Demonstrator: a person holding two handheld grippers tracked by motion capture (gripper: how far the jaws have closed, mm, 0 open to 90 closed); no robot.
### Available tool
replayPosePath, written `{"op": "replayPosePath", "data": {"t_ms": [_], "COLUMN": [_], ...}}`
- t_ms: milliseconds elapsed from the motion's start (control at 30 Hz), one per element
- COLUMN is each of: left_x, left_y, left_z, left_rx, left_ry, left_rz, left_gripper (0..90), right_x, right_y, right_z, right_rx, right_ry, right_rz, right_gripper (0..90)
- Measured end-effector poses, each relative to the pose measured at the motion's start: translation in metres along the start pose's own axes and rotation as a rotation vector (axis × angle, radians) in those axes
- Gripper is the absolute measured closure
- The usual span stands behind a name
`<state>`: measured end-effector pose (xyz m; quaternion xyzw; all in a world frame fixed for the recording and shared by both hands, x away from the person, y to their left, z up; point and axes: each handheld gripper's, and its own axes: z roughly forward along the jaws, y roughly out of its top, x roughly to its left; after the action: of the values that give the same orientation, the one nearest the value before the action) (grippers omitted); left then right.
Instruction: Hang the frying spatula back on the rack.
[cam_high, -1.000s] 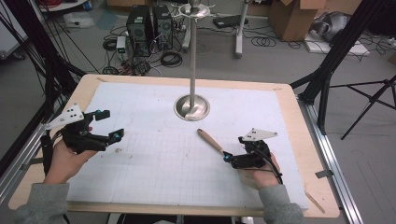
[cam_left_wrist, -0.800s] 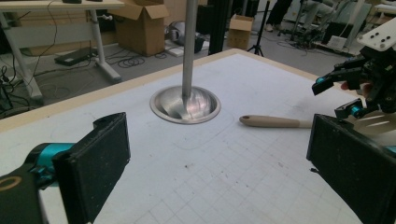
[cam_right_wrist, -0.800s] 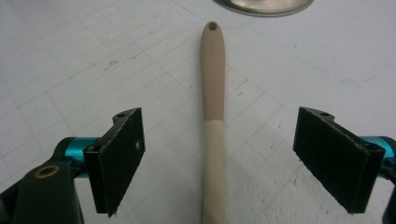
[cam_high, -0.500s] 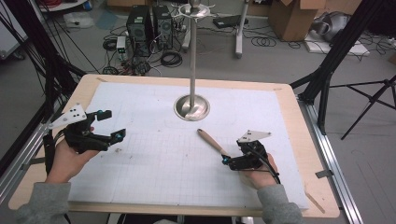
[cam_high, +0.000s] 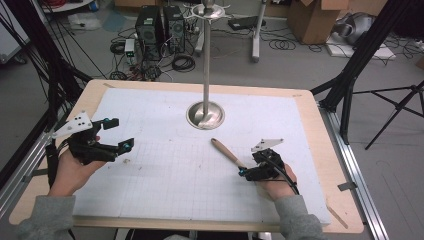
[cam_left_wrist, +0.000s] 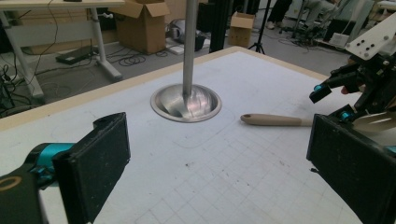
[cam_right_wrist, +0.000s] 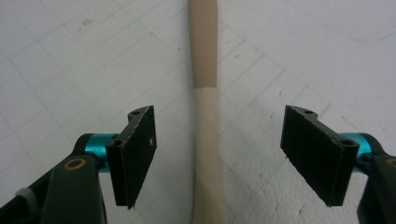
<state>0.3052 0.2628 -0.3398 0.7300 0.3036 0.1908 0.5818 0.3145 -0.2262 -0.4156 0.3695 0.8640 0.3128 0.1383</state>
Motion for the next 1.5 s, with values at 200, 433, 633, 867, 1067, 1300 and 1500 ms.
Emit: {"op": "replayPosePath", "data": {"t_ms": [200, 433, 633, 867, 1067, 1300, 1500], "left_x": [0.0001, 0.0002, 0.0003, 0.0002, 0.0001, 0.0004, 0.0004], "left_y": [-0.0005, -0.0003, -0.0004, -0.0003, -0.0004, -0.0004, -0.0003], "left_z": [0.0000, -0.0004, -0.0004, -0.0003, -0.0003, -0.0006, -0.0009], "left_rx": [0.000, 0.000, 0.001, 0.001, 0.002, 0.000, 0.000], "left_ry": [0.003, 0.002, 0.003, 0.003, 0.003, 0.005, 0.003], "left_rz": [-0.002, -0.002, -0.001, 0.000, -0.001, -0.003, -0.003], "left_gripper": [6.6, 6.6, 6.6, 6.6, 6.6, 6.6, 6.6], "right_x": [0.0033, 0.0037, 0.0042, 0.0028, 0.0029, 0.0039, 0.0027], "right_y": [0.0012, 0.0011, 0.0005, -0.0016, -0.0030, -0.0034, -0.0040], "right_z": [0.0029, 0.0045, 0.0046, 0.0024, 0.0030, 0.0030, 0.0026], "right_rx": [0.076, 0.119, 0.129, 0.150, 0.165, 0.181, 0.182], "right_ry": [-0.023, -0.015, -0.005, 0.000, 0.009, 0.014, 0.018], "right_rz": [-0.036, -0.040, -0.040, -0.026, -0.030, -0.029, -0.022], "right_gripper": [32.6, 37.7, 44.4, 51.9, 57.3, 62.5, 66.8]}}
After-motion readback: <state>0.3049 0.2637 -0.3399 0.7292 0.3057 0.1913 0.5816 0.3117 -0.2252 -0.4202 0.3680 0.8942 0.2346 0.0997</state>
